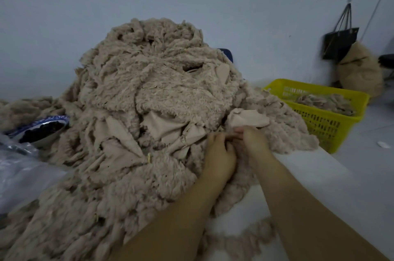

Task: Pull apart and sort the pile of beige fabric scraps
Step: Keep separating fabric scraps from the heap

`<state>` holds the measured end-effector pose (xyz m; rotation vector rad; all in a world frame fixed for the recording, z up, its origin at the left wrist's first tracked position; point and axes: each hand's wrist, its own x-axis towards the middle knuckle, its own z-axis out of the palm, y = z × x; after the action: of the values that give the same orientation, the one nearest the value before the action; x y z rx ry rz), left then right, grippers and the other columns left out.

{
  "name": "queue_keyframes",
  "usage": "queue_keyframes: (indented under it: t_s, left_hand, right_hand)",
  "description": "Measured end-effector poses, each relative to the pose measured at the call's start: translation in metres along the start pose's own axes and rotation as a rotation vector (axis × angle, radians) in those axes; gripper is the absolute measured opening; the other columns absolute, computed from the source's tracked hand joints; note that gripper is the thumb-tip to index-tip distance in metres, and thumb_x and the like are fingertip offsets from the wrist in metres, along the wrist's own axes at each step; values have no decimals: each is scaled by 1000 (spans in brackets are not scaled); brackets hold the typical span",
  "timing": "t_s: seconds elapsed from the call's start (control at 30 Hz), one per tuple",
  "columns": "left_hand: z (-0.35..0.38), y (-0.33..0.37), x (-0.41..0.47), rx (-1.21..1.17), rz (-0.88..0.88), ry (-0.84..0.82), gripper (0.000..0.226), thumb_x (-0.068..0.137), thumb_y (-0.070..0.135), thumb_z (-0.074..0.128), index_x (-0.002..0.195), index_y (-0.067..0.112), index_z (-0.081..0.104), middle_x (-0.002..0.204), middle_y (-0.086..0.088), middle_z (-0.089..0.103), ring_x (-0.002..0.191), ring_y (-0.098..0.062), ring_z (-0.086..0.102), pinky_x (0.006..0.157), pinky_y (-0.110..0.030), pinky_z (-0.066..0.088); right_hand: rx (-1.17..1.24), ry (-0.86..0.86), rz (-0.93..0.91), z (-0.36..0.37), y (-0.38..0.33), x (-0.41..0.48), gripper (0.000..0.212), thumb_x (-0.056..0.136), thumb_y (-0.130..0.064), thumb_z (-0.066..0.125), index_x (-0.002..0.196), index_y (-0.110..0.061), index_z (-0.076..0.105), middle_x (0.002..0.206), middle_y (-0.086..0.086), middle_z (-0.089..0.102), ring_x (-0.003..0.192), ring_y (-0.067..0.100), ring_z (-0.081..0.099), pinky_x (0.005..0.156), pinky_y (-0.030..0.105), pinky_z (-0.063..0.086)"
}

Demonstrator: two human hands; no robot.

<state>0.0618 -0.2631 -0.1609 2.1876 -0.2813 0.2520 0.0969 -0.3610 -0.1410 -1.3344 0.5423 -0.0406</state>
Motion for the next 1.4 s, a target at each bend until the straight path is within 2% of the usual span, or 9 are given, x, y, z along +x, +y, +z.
queue_keyframes:
  t_s: [0.13,0.23,0.4,0.67,0.8,0.97,1.13,1.27,1.4]
  left_hand:
    - [-1,-9,-5,162,-60,-37,32,100,16,43,128,8,57,140,-12,41,128,-29,44,107,-36,38]
    - [-2,-13,-4,244,20,-123,35,101,27,48,127,8,61,137,-11,47,131,-28,42,110,-34,35]
    - [2,-13,-2,394,163,-202,33,98,28,53,125,10,62,126,-12,57,120,-31,47,100,-38,37]
    - [-46,15,9,-771,-509,168,18,104,21,49,88,15,54,73,-4,61,56,-12,60,43,-17,45]
    - [-90,33,-9,-1078,-418,53,12,100,22,59,89,19,65,85,-7,77,78,-18,75,64,-26,57]
    - [-158,40,-29,-1168,-302,98,13,100,18,56,90,17,63,71,-1,73,63,-15,70,52,-27,55]
    - [-200,10,-56,-1187,-265,234,9,103,11,50,95,14,54,70,1,62,61,-12,59,55,-24,51]
    - [-209,-25,-84,-1235,-321,277,7,101,14,55,107,13,58,93,-3,68,78,-13,66,67,-25,56]
    - [-208,-50,-111,-1392,-403,224,29,102,14,52,128,6,62,108,-14,73,95,-22,73,82,-33,59]
  right_hand:
    - [-123,15,-150,-22,-13,15,37,103,-9,41,137,5,51,118,14,70,85,15,62,65,19,46]
    - [-149,219,-372,-38,-22,26,42,106,-16,37,146,-11,42,149,13,46,105,20,53,89,30,43]
    - [-289,126,-493,17,-9,-15,37,103,-15,36,131,-16,60,137,7,58,122,27,54,99,32,42]
    - [-460,-31,-395,7,23,-50,30,104,-22,35,108,-11,62,122,13,63,103,25,56,83,30,41]
    - [-255,-290,-368,19,11,-82,57,93,-69,34,128,-35,63,134,-3,62,125,18,56,110,44,42]
    - [-434,-473,-541,41,0,-128,47,63,-96,47,101,-68,55,99,-50,57,94,-27,53,80,21,48]
    - [-417,-340,-723,59,9,-151,32,103,-37,50,72,-30,48,46,-22,48,43,-2,44,42,10,29]
    - [-304,-275,-736,71,10,-169,45,102,-48,47,87,-8,61,65,5,55,54,8,53,56,16,39]
    - [71,-324,-401,82,18,-179,40,95,-61,51,74,-35,73,53,-10,61,45,9,59,49,20,51]
